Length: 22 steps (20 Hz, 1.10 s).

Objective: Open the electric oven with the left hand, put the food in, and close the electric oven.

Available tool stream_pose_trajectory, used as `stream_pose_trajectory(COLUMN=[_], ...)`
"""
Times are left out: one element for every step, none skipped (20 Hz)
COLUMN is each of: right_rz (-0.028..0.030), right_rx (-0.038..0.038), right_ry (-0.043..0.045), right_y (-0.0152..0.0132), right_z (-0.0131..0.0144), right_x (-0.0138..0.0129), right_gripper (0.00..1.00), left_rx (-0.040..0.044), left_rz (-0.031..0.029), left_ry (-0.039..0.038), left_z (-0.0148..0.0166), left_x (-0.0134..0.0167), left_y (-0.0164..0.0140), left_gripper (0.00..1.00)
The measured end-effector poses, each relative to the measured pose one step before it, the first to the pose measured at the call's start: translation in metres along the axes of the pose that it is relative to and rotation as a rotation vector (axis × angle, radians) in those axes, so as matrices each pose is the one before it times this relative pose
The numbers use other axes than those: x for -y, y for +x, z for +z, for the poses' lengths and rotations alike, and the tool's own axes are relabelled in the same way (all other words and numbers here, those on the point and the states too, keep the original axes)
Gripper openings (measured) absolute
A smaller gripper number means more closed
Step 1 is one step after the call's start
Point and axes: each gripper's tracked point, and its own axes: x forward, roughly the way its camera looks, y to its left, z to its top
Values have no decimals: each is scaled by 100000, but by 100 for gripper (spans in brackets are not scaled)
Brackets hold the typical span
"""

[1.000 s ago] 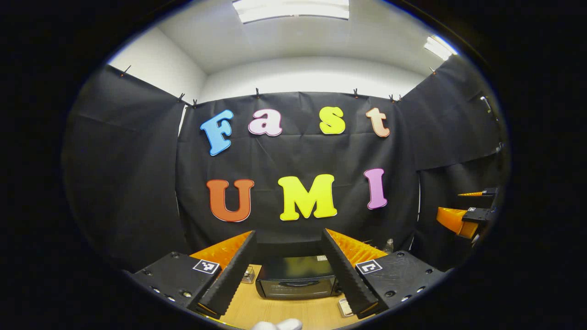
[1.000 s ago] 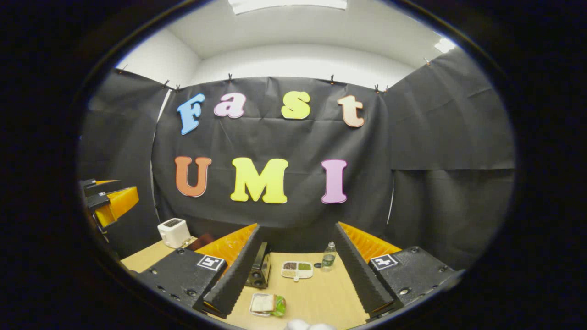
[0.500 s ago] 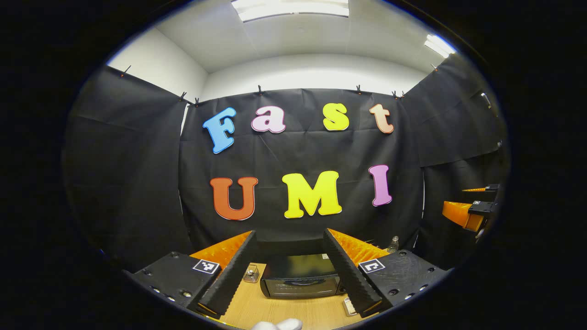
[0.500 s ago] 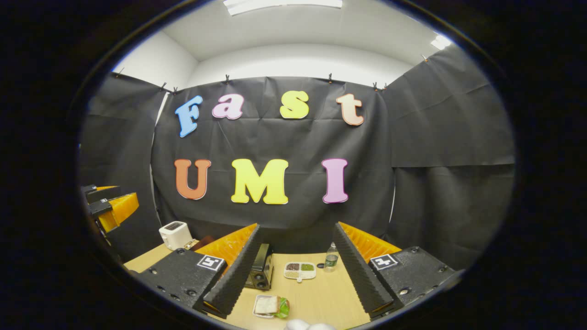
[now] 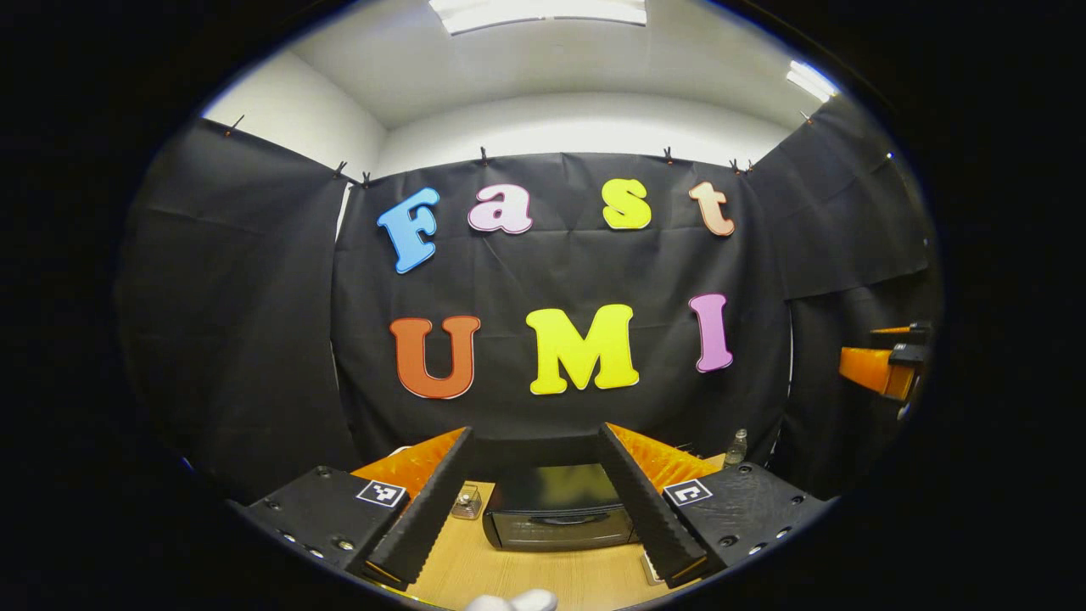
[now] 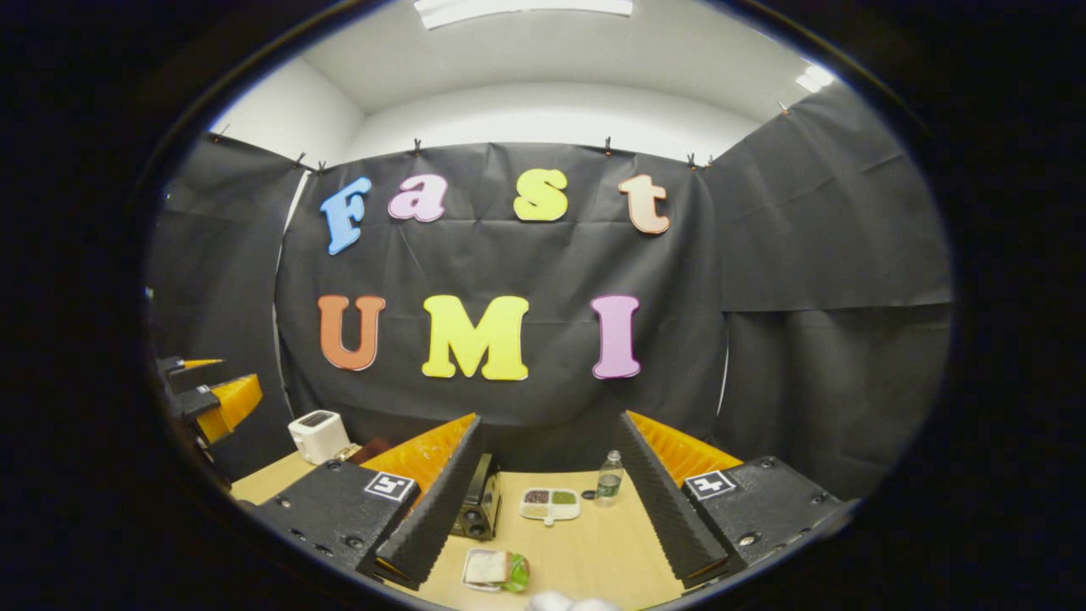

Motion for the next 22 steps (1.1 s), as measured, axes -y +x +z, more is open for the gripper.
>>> stream_pose_trajectory(right_rz=[158, 293, -42, -358, -253, -512, -113, -138, -646, -405, -688, -711, -1214, -895, -1262, -1120, -1160, -1380, -1076, -1210, -751, -718], right_rx=[773, 415, 276, -353, 87, -336, -649, -480, -874, -922, -951, -988, -1011, -1165, -1285, -1206, -1082, -733, -1058, -1134, -907, -703], right_ry=[169, -256, -371, -651, -553, -266, -133, 117, -47, -245, -309, -536, -603, -702, -637, -398, -283, -204, -310, -513, -506, -564], right_y=[18, -77, -69, 3, 53, -22, -54, 37, 23, -43, -29, 63, 46, -72, 60, 240, 79, 169, 84, 133, 114, 280], right_z=[-17, -184, -132, -388, -218, -391, -352, -443, -434, -581, -484, -444, -501, -507, -411, -493, -204, -297, -211, -286, -180, -223], right_x=[176, 209, 291, 343, 356, 371, 258, 207, 388, 395, 383, 403, 376, 445, 393, 342, 351, 350, 144, 239, 79, 106], right_gripper=[95, 95, 95, 95, 100, 95, 95, 95, 95, 95, 96, 96, 95, 100, 95, 100, 95, 95, 95, 96, 95, 96], left_rx=[-690, -951, -1211, -1007, -453, -345, 44, -133, -280, -175, -1172, -984, -1396, -1590, -1364, -2229, -1343, -826, -1843, -2040, -2042, -2218], left_rz=[-198, 94, -260, -180, -327, -235, 103, -227, -444, -792, -744, -727, -292, -197, -188, -371, -470, -67, -176, -106, -240, -327], left_ry=[387, -39, -338, -762, -633, -128, 547, 1015, 967, 183, -858, -1112, -891, -237, 67, 25, 259, 578, 547, -286, -1168, -1220], left_z=[-838, -1090, -1020, -1016, -969, -951, -899, -906, -965, -904, -983, -1010, -1110, -942, -1169, -1127, -900, -907, -934, -1088, -884, -775], left_x=[50, 64, 269, 110, 215, 203, 96, 285, 431, 370, 497, 408, 374, 270, 201, 155, 189, 25, 26, 53, -2, 53], left_y=[409, 351, 395, 458, 452, 473, 420, 646, 583, 569, 695, 651, 708, 777, 811, 799, 824, 1095, 986, 818, 910, 930], left_gripper=[95, 94, 94, 95, 95, 95, 94, 94, 94, 94, 94, 95, 95, 95, 95, 95, 95, 95, 95, 95, 95, 95])
